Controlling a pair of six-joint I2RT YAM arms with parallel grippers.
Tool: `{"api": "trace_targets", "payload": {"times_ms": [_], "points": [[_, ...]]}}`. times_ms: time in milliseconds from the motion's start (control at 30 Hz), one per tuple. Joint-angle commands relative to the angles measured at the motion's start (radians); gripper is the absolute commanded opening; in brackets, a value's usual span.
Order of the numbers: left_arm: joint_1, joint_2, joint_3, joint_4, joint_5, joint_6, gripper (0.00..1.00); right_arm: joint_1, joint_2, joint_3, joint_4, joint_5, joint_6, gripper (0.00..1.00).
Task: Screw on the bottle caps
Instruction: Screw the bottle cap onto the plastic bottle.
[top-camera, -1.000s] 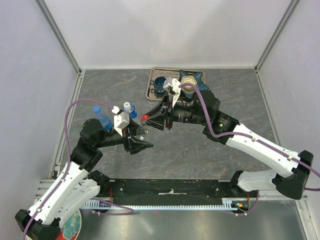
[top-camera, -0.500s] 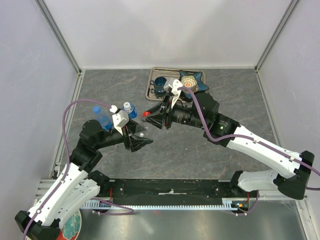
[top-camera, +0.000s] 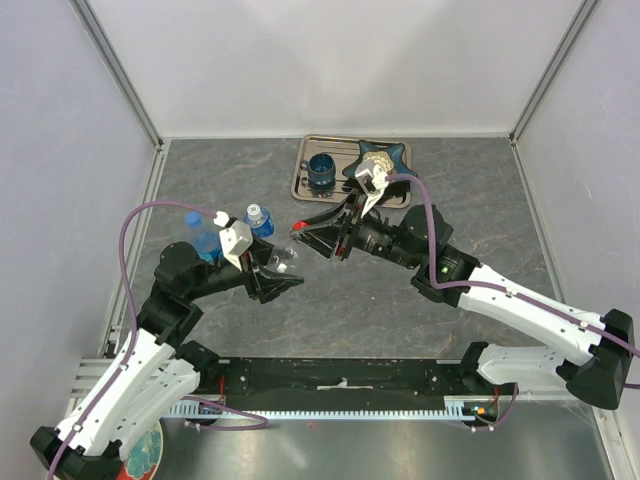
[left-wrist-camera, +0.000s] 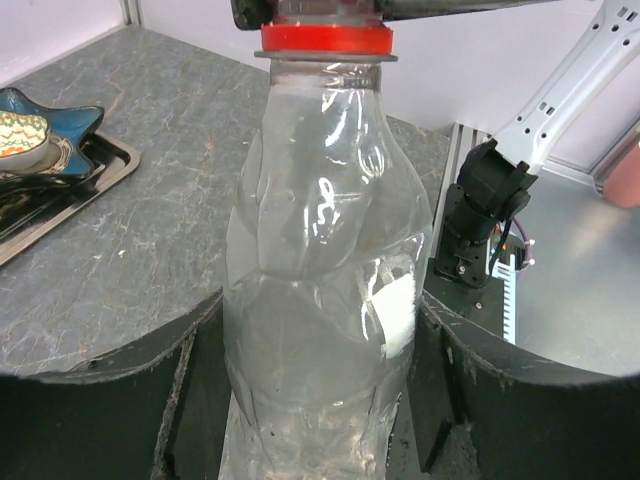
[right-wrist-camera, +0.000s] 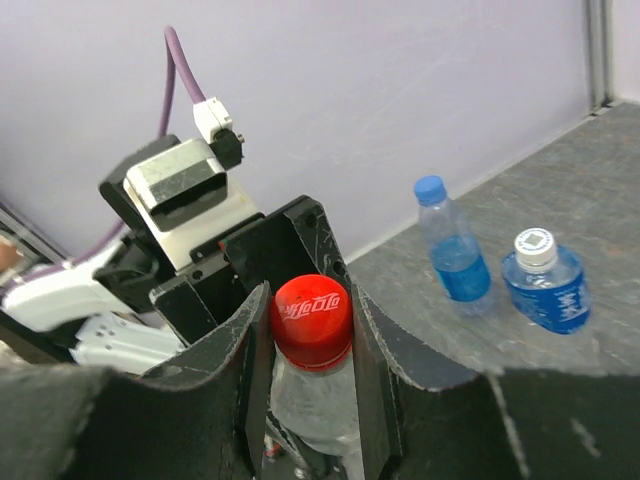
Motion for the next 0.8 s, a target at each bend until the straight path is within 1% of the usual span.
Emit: {"api": "trace_targets", "payload": {"times_ms": [0,33,100,167,233,300,333,400,433,667,700,767], "points": [[0.035,-0.018,0.02,0.139,-0.132,-0.045,0.02,0.026,0.021,-0.083,0.125,-0.12,0.242,0.15],[0.038,-0.019,0.02,0.138,-0.138,-0.044,0.02,0.029,0.035,-0.085,0.162,-0.121,0.264,0.15],[0.039,-0.021,0.015,0.132,-0.155,-0.039,0.02,0.043,0.049,-0.076,0.168,-0.106,0.289,0.15],[0.039,-0.027,0.015,0.119,-0.167,-0.033,0.02,0.064,0.063,-0.06,0.117,-0.092,0.254,0.15],[0.041,-0.028,0.015,0.11,-0.173,-0.025,0.02,0.09,0.069,-0.031,0.037,-0.064,0.217,0.15],[0.042,-0.03,0.015,0.098,-0.175,-0.021,0.02,0.107,0.073,0.013,-0.029,-0.034,0.136,0.15],[0.042,-0.03,0.017,0.096,-0.173,-0.019,0.02,0.135,0.081,0.038,-0.125,0.021,0.097,0.15],[0.044,-0.035,0.014,0.087,-0.173,-0.019,0.02,0.164,0.095,0.104,-0.263,0.069,-0.016,0.15],[0.044,-0.035,0.015,0.086,-0.173,-0.019,0.02,0.181,0.104,0.119,-0.301,0.096,-0.039,0.15],[0.05,-0.05,0.014,0.081,-0.164,-0.021,0.02,0.193,0.101,0.176,-0.468,0.121,-0.17,0.16],[0.05,-0.048,0.011,0.083,-0.162,-0.021,0.02,0.196,0.106,0.199,-0.526,0.124,-0.188,0.16],[0.05,-0.048,0.011,0.083,-0.155,-0.022,0.02,0.205,0.119,0.227,-0.58,0.13,-0.237,0.16]]}}
